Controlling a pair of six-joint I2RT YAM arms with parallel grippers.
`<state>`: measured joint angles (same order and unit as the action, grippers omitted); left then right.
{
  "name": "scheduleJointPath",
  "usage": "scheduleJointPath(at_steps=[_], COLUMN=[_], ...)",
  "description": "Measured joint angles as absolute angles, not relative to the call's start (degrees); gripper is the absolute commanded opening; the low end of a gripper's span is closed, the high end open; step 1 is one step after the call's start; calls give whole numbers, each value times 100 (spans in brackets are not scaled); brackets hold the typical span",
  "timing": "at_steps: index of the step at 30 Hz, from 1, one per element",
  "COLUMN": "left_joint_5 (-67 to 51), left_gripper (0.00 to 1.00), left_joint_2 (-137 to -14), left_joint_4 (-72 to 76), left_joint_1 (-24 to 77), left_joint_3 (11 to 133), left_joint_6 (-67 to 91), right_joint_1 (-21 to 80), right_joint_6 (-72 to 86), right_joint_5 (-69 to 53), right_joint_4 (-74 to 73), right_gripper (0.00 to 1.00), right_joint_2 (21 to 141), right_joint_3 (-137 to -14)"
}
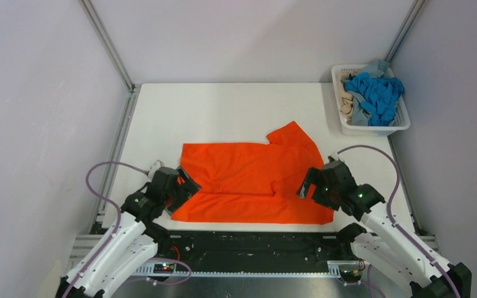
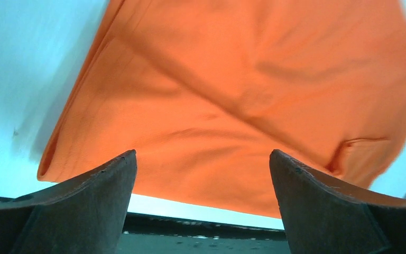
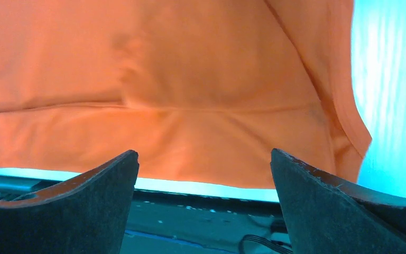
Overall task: Fold and stack the t-shirts
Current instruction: Grab the side of the flattened tshirt furthest away from the robot with both arms
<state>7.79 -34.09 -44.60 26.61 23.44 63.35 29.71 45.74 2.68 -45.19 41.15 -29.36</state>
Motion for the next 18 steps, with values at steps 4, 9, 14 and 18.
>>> scheduleJointPath(at_steps=[4,9,14,18], left_joint_5=[1240,1579,1264,856], left_gripper=[100,100,100,100], left_joint_2=[-3861,-5041,-6967,-8591], left_joint_4=[-4547,-4241,-3603,-3267], left_joint_1=[2624,1776,819,471], left_joint_3=[3454,4541,5343,6202], left_joint_6=[5979,5275,4477,4047], right_joint_1=[2963,2484,1603,1483], right_joint_6=[4082,3496,3170,2928], right_joint_5=[303,207,-207,-290], right_joint_4=[-4176,-3238,-2276,-1903], right_gripper=[99,99,100,99], right_joint_2=[4318,4954,6062,6912], right_joint_3=[-3715,-4316,-4624,-5070])
